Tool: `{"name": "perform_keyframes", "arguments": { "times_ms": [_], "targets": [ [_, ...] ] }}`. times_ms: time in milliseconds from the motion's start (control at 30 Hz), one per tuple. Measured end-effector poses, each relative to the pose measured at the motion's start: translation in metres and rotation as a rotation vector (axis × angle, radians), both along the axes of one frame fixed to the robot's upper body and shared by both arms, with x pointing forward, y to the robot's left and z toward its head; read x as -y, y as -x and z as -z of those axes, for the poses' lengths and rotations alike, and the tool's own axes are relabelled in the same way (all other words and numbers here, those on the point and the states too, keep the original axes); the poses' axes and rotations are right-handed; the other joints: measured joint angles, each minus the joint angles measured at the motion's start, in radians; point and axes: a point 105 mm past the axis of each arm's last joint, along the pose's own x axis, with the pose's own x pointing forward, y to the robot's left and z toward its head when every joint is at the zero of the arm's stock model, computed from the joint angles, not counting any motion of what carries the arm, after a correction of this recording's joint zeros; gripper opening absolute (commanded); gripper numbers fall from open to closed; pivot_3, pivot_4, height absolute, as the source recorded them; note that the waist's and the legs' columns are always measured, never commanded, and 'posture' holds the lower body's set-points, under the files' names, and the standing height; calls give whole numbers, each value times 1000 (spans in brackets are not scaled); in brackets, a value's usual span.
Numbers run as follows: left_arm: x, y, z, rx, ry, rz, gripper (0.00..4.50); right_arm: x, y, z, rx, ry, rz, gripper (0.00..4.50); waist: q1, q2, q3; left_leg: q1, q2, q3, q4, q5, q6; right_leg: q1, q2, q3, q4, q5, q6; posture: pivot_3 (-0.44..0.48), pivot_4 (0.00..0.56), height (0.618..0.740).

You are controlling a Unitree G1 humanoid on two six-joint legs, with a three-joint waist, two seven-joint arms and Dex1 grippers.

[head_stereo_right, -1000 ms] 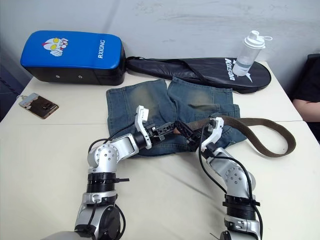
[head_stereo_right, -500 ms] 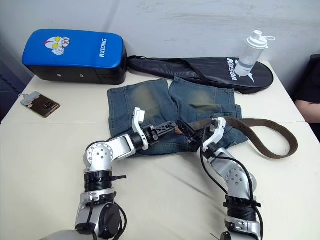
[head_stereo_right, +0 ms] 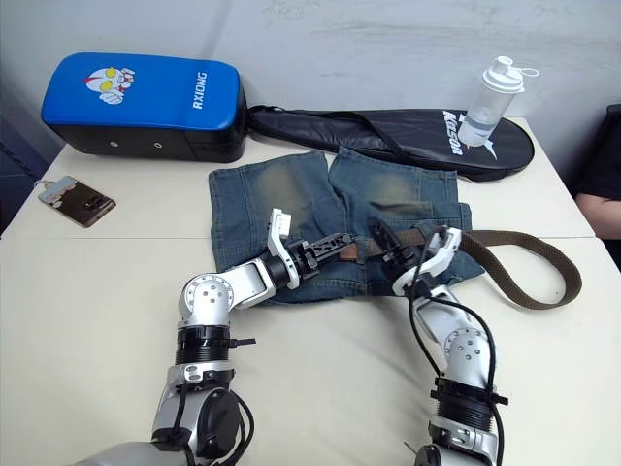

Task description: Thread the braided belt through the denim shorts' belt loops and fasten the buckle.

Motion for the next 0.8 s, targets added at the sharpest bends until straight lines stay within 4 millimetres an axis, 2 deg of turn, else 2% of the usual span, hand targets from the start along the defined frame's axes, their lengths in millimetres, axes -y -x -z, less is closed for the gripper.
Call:
{"name": "perform_keyframes", "arguments": {
  "times_ms": [133,367,467,667,800],
  "targets": [
    [1,0,2,-12,7,3,3418,14,0,-5,0,-78,39,4500,-1,0,0,-1,0,0,-1,0,0,0,1,0,1,0,0,0,150,740],
    [3,0,3,-16,13,8,3418,9,0,-5,-8,-86,22,4500,-1,0,0,-1,0,0,0,0,1,0,2,0,1,0,0,0,150,740],
    [5,0,3,-16,8,17,2591,8,0,-5,-8,-86,22,4500,0,1,0,-1,0,0,0,0,1,0,2,0,1,0,0,0,150,740],
    [17,3,5,-23,-12,66,35,4,1,-1,-20,-79,9,4500,-1,1,0,-1,0,0,0,0,1,0,2,-1,1,0,1,0,150,740],
    [19,3,5,-18,-13,67,35,2,2,2,-28,-73,2,4500,-1,1,0,-1,0,0,0,1,1,0,2,0,2,0,1,0,150,740]
  ]
}}
